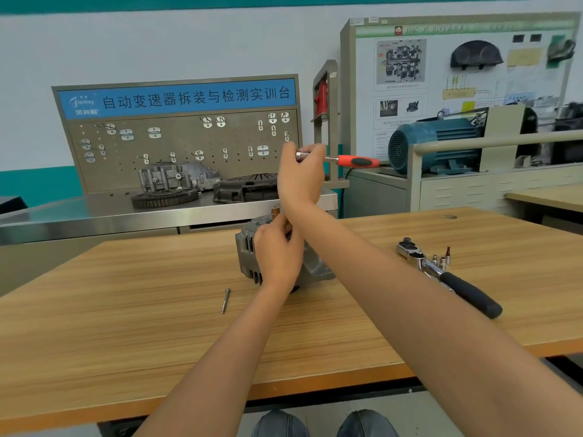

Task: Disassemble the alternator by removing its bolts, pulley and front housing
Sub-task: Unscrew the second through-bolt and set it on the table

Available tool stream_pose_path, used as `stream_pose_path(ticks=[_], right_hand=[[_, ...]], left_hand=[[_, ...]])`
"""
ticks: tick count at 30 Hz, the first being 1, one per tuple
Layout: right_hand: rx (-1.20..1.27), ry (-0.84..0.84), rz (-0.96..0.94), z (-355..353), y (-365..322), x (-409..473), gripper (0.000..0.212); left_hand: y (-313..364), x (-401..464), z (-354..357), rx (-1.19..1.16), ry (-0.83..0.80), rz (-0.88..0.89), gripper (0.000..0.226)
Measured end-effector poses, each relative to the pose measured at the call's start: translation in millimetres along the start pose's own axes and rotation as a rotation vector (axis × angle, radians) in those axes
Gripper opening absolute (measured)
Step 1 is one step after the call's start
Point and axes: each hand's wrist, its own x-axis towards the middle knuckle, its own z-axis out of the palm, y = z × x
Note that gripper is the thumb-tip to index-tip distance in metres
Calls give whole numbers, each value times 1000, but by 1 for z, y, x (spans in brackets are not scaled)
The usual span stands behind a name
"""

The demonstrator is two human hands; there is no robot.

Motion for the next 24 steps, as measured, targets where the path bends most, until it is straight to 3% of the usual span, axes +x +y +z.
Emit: stream_pose_path(ticks=[3,7,11,14,18,20,24], right_hand=[[169,-140,160,-2,-8,6,22],[363,-549,436,-8,-17,17,39],[407,-806,486,-17,-18,25,45],[368,-681,476,-13,-19,22,39],[236,-223,250,-2,-12,8,31],[138,-78,143,-1,-9,3,28],[104,-26,108,-3,-8,3,25]], left_hand=[[1,0,1,-18,6,14,40],[6,-3,-3,-12,-26,37,34],[4,-3,-3,-37,-40,57,29],[2,-2,-5,-51,-48,59,29],[5,-1,-5,-44,-40,25,35],[4,-1,-3,-31,-29,-4,36],[1,0,-1,-29,-34,-19,32]])
